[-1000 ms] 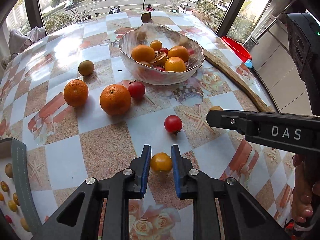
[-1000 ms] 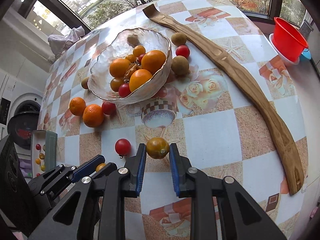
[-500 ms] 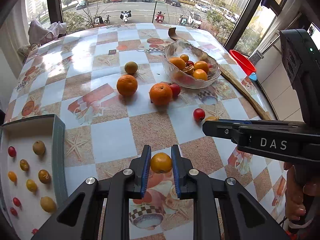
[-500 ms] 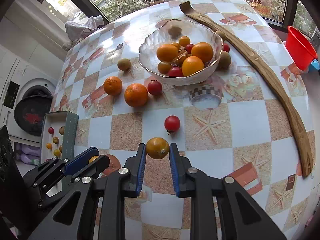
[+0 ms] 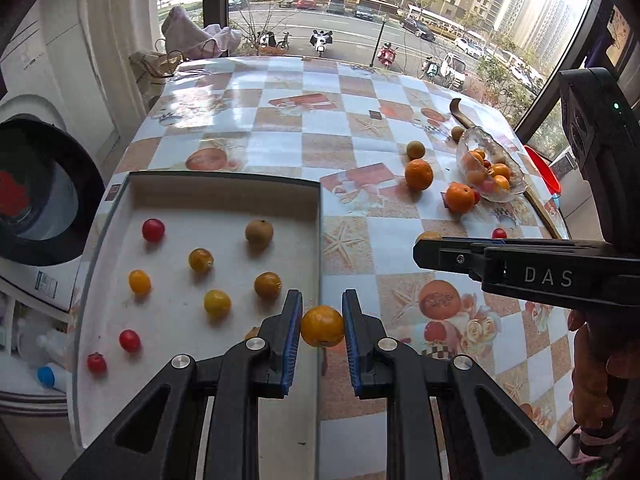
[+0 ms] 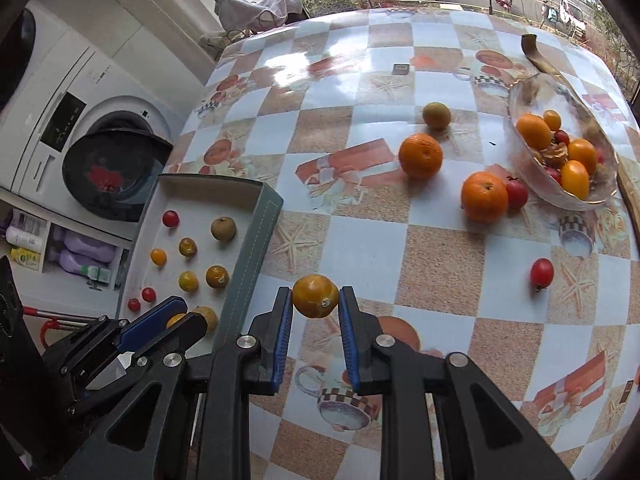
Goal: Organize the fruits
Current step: 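Carry both held tomatoes with both grippers over the white tray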
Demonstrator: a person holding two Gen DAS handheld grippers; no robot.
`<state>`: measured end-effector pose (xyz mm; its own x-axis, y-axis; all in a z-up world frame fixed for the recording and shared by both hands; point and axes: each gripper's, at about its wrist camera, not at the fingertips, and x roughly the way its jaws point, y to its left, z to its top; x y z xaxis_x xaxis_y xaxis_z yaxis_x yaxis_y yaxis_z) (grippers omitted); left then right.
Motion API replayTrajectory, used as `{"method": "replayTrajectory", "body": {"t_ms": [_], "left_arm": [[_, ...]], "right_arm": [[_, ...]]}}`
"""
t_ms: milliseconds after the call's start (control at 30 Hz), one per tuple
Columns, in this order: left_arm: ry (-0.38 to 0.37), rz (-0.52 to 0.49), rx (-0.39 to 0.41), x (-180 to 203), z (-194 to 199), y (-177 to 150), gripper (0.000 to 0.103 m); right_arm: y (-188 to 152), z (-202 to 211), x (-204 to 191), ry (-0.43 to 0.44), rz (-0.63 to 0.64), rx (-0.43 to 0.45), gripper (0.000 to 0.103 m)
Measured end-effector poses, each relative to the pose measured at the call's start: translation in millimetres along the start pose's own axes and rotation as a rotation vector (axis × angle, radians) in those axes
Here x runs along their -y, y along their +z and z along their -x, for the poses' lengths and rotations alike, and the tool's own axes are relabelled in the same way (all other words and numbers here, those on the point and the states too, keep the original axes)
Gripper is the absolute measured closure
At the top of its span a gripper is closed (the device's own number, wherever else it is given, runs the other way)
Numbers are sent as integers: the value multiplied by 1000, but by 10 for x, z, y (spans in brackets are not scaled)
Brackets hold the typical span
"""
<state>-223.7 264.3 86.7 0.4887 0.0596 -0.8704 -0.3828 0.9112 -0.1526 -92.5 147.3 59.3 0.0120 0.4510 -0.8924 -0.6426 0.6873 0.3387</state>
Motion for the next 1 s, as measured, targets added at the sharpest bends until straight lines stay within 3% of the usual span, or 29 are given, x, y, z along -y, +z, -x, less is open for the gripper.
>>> {"method": "replayTrajectory", "body": {"t_ms": [267, 500, 767, 1000], "left_arm": [[108, 121, -21, -768, 199, -324, 81], [163, 177, -59, -1181, 150, -573, 81], [191, 191, -122, -1385, -18, -775, 81], [198, 171, -150, -1393, -100, -822, 81]], "right_arm": [[-60, -338, -785, 56, 123, -73, 77], [-221, -681, -1292, 77, 201, -155, 77], [-419, -996, -1492, 28, 253, -234, 78], [-500, -1090, -1552, -28, 307, -241, 77]]}}
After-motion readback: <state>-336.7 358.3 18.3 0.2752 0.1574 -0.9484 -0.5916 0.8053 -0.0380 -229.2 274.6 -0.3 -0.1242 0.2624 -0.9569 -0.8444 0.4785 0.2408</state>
